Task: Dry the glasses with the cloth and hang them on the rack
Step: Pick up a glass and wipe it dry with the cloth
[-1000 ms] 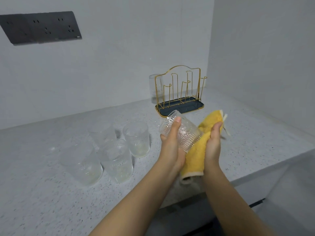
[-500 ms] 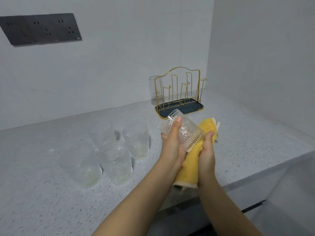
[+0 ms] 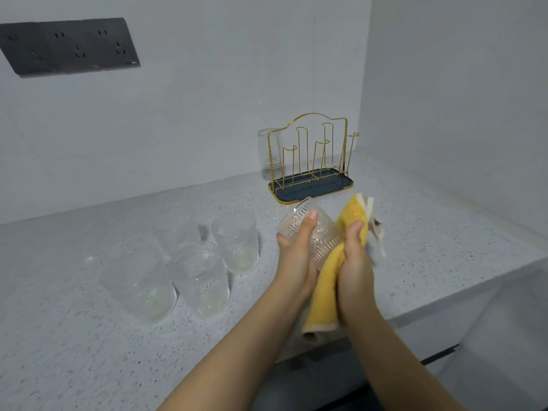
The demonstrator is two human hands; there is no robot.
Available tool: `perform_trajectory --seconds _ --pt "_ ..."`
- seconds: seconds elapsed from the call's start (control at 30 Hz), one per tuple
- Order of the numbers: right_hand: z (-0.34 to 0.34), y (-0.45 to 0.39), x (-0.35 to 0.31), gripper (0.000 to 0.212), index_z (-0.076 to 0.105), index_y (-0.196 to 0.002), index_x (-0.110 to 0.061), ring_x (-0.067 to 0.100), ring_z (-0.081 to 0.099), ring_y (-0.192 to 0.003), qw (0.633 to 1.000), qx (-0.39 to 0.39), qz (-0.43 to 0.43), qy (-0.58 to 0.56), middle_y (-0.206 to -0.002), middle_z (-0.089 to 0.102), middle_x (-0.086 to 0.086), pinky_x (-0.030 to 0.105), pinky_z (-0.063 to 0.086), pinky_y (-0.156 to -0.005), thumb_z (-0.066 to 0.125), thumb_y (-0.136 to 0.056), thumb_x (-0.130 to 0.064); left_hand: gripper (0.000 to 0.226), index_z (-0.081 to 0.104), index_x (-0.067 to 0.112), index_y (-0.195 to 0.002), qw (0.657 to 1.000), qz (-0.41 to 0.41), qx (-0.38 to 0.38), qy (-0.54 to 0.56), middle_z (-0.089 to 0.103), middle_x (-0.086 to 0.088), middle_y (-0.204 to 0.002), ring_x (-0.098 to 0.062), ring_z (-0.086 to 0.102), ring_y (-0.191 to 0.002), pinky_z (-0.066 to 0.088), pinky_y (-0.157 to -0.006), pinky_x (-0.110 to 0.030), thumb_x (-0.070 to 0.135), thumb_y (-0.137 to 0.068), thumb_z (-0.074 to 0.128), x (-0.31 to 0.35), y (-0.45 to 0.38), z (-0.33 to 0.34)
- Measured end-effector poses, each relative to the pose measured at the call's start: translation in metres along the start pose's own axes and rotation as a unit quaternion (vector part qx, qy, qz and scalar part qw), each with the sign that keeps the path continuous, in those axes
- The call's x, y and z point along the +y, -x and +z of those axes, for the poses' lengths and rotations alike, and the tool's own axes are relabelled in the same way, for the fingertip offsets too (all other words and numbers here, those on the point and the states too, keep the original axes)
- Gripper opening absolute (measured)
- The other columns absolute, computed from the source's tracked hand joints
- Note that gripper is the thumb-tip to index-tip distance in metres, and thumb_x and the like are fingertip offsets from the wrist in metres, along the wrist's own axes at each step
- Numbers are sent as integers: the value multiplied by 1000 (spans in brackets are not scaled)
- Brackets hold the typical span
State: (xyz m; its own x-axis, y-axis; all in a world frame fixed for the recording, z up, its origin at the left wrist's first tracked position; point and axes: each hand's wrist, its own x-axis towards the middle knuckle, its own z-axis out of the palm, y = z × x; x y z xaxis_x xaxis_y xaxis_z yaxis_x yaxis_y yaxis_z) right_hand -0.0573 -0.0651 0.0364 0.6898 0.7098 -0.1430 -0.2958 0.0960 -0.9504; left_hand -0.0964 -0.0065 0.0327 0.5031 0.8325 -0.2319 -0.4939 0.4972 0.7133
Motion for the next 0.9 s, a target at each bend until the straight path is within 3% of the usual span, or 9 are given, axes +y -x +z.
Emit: perform_trajectory --seconds 0.07,0.17,0.33,0.43,0.5,0.57,0.67,0.77,0.9 --pt "1 -5 -2 88 34 -142 -26 26 46 -125 999 14 -33 20 -139 47 6 50 36 -106 27 -71 -77 69 29 33 -122 999 3 -11 -39 58 -6 -117 -26 67 -102 60 -75 -40 35 -74 79 2 2 -3" --pt "-10 -23 -17 75 37 -140 -22 29 50 -120 999 21 -7 29 -135 50 10 50 39 -103 28 -83 -70 74 43 29 -124 984 44 -71 -156 66 -6 -117 -21 72 -97 57 -90 -45 35 -64 87 8 2 -13" --pt "-17 -34 -24 68 40 -139 -20 20 51 -110 992 -10 -54 112 -123 52 4 29 39 -86 22 -89 -63 80 56 23 -124 918 57 -137 -368 69 -3 -118 -18 68 -107 52 -99 -41 59 -55 77 19 5 -20" --pt "-15 -31 -24 52 58 -117 -22 -3 62 -80 987 -22 -122 104 -99 64 -6 8 44 -58 25 -93 -54 68 65 18 -116 910 46 -161 -379 72 -5 -114 -21 68 -107 50 -101 -44 60 -64 72 22 5 -20" --pt "-15 -30 -22 48 66 -94 -19 -6 62 -60 986 -24 -138 87 -79 65 -5 7 43 -47 30 -94 -51 50 70 25 -108 902 42 -185 -388 74 -1 -111 -19 69 -107 48 -103 -44 58 -70 69 26 3 -20" --pt "-14 -28 -20 52 67 -82 -8 2 61 -55 985 -30 -151 81 -69 63 0 12 46 -48 36 -94 -49 52 70 25 -111 900 27 -188 -392 74 2 -112 -17 68 -109 45 -107 -43 59 -71 68 29 2 -20" --pt "-13 -26 -15 44 55 -63 -12 13 51 -51 968 -37 -229 93 -54 49 0 24 42 -48 46 -92 -44 46 77 27 -97 903 -39 -200 -377 76 2 -101 -16 71 -98 52 -98 -36 62 -69 67 35 -2 -22" --pt "-17 -27 -15 47 46 -53 -14 11 44 -46 946 -80 -290 119 -47 42 -4 22 37 -46 48 -88 -45 37 75 28 -95 909 -90 -221 -343 77 -1 -91 -18 74 -84 59 -74 -31 58 -79 62 44 -4 -22" --pt "-15 -36 -20 49 42 -49 -15 9 39 -42 942 -75 -287 158 -43 38 -6 22 32 -43 48 -83 -49 42 80 24 -88 920 -122 -211 -307 76 -4 -92 -19 73 -84 59 -74 -31 58 -86 54 41 -6 -23"
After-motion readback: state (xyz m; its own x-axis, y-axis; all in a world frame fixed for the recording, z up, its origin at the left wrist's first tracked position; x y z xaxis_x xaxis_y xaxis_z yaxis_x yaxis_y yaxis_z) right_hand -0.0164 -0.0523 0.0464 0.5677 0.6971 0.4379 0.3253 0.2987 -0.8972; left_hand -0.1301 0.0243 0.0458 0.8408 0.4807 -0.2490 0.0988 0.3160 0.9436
